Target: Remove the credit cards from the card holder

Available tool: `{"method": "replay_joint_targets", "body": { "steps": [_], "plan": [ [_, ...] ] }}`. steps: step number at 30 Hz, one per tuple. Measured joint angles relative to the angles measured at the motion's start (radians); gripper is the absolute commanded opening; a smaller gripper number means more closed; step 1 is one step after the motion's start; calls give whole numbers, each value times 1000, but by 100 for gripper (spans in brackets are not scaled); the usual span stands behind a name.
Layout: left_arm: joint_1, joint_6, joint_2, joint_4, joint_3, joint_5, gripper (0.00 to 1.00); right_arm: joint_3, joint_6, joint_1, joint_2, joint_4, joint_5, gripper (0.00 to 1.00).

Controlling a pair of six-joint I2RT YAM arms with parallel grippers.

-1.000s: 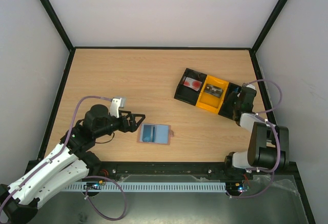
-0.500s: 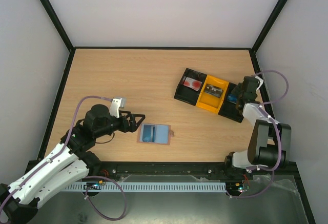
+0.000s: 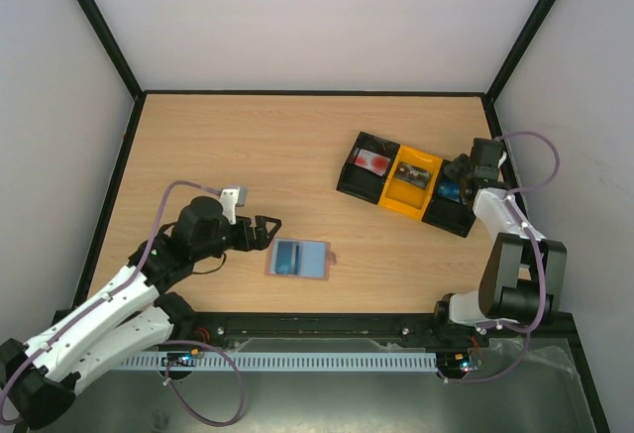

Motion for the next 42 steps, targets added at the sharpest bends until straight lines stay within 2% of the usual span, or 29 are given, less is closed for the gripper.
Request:
{"method": "replay_joint_targets", "body": {
  "steps": [4, 8, 13, 21, 24, 29, 34, 39, 42],
  "plan": [
    [0, -21, 60, -3, 0, -6, 99, -1, 19, 21, -56, -60, -68, 44],
    [0, -48, 127, 0, -2, -2, 93, -19, 29, 59, -143, -93, -136, 44],
    [0, -90, 170, 80, -61, 32, 82, -79, 49, 125, -266, -117, -208, 44],
    [0, -170, 263, 212, -160, 66, 73, -181, 118, 246, -423, -130, -306, 44],
    [0, -200, 304, 261, -186, 71, 66, -218, 146, 316, -449, -123, -325, 44],
    [0, -241, 365, 336, -219, 87, 61, -286, 202, 423, -451, -107, -350, 44],
    [0, -277, 405, 405, -254, 103, 49, -318, 260, 543, -449, -66, -355, 44],
    [0, -299, 431, 451, -283, 124, 48, -348, 330, 665, -452, 3, -347, 44],
    [0, -304, 444, 460, -287, 126, 43, -369, 370, 742, -451, 41, -329, 44]
  ]
}}
